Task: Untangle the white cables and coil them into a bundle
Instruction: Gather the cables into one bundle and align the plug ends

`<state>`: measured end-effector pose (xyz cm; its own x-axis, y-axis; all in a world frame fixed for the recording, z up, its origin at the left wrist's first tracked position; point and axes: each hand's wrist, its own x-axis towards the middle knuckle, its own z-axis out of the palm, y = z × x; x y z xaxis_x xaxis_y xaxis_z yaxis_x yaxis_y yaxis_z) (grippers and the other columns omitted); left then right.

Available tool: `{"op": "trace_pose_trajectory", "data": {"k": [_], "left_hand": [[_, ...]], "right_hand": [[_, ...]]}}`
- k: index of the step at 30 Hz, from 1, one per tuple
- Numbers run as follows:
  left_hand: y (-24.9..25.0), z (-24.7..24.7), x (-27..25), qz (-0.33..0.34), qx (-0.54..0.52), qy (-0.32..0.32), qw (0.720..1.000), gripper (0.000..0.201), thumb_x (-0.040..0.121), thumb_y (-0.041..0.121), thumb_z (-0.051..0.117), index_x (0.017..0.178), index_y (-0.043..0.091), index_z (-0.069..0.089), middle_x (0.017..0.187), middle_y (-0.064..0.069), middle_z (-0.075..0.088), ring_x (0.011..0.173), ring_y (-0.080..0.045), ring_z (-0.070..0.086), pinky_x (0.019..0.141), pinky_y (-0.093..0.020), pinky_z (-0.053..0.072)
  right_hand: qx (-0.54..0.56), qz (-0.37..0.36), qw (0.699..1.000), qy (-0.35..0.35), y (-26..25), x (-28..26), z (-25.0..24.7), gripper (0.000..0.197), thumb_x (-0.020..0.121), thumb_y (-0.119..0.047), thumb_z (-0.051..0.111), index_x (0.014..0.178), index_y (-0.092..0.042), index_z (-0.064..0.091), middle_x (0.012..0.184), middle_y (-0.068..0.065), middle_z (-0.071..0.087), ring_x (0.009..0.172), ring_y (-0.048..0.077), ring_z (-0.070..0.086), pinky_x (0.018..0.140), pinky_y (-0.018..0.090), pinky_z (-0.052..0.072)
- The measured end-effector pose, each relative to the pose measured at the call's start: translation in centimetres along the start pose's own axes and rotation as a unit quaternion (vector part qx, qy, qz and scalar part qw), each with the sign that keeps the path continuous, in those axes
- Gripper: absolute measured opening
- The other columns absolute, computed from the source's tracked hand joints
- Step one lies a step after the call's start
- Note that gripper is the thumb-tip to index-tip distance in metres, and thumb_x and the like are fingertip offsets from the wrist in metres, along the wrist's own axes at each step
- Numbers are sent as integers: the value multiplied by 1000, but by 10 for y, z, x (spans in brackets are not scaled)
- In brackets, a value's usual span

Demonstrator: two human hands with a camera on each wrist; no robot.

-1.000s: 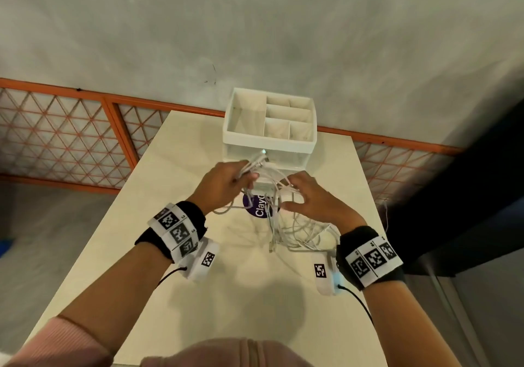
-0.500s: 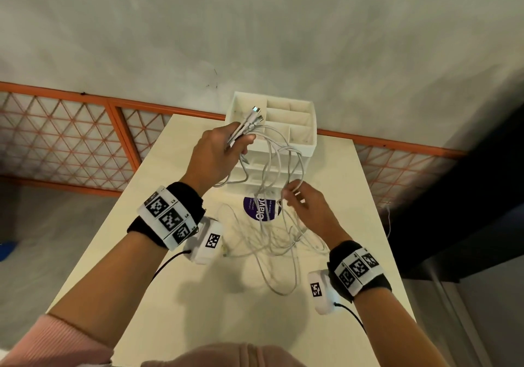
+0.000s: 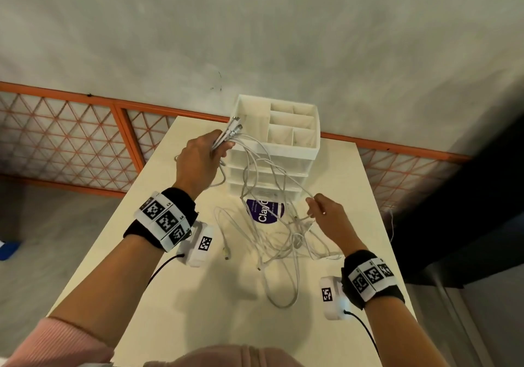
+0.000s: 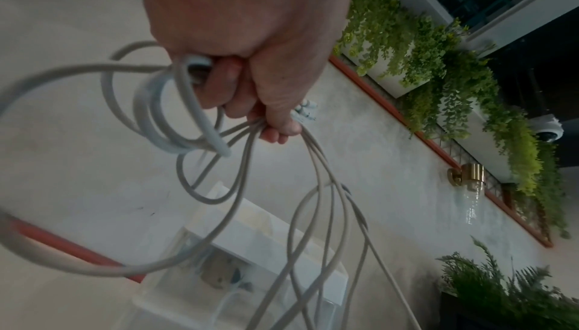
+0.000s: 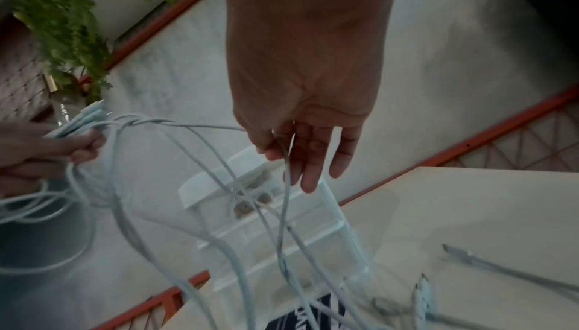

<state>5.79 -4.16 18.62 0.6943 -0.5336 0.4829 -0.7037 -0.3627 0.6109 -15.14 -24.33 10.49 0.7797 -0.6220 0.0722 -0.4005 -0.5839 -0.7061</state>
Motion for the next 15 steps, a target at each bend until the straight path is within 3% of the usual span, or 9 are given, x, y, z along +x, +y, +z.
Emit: {"op": "trace_pose_trajectory", "data": {"k": [2,4,7,9,11,13,15], "left_hand": [[-1,-4,1,-2,-15,11,1000,28,94,35,51,85,10,58,71,2,61,64,-22,56,59,-34,46],[3,-6,3,-4,-17,27,999,26,95,33,51,85,10,59,71,3,60,62,-19,55,60,-33,45],[8,-5,4,-8,-22,37,999,26,95,32,52,88,9,60,71,3,60,60,-17,53,60,-31,43],[8,-5,4,4,-38,24,999,25,95,32,52,89,9,61,71,3,60,60,-17,54,61,-31,45],[9,-5,3,23,-47,1,999,22,94,32,54,88,12,62,70,4,61,59,-13,56,58,-28,45],[14,-2,0,43,-41,-16,998,19,93,32,55,88,15,63,68,5,61,55,-2,53,52,-22,40],[21,0,-3,49,-40,-23,998,20,93,32,55,89,15,64,68,2,63,54,-2,52,50,-20,38]], "right_hand": [[9,14,1000,16,3,5,-10,28,97,-25,48,77,-6,52,74,12,67,72,27,64,70,32,47],[0,21,1000,1,7,8,-15,27,98,-26,47,73,-15,49,73,7,66,72,26,63,71,31,47],[-59,34,991,-112,8,7,-12,24,94,-26,54,71,-28,48,83,2,66,84,25,65,80,31,49],[-2,46,986,-160,-2,4,-10,16,84,-32,69,90,-26,55,93,-2,63,86,19,62,78,27,50],[78,5,994,-78,-20,4,-12,41,75,-43,73,105,-22,54,99,-2,59,85,14,59,70,21,47],[127,-77,989,23,-50,6,-17,38,79,-44,67,108,-21,56,103,-1,62,86,12,59,69,20,47],[143,-141,979,37,-79,11,-20,29,85,-36,65,111,-26,58,108,-7,64,93,7,59,77,18,46]]}}
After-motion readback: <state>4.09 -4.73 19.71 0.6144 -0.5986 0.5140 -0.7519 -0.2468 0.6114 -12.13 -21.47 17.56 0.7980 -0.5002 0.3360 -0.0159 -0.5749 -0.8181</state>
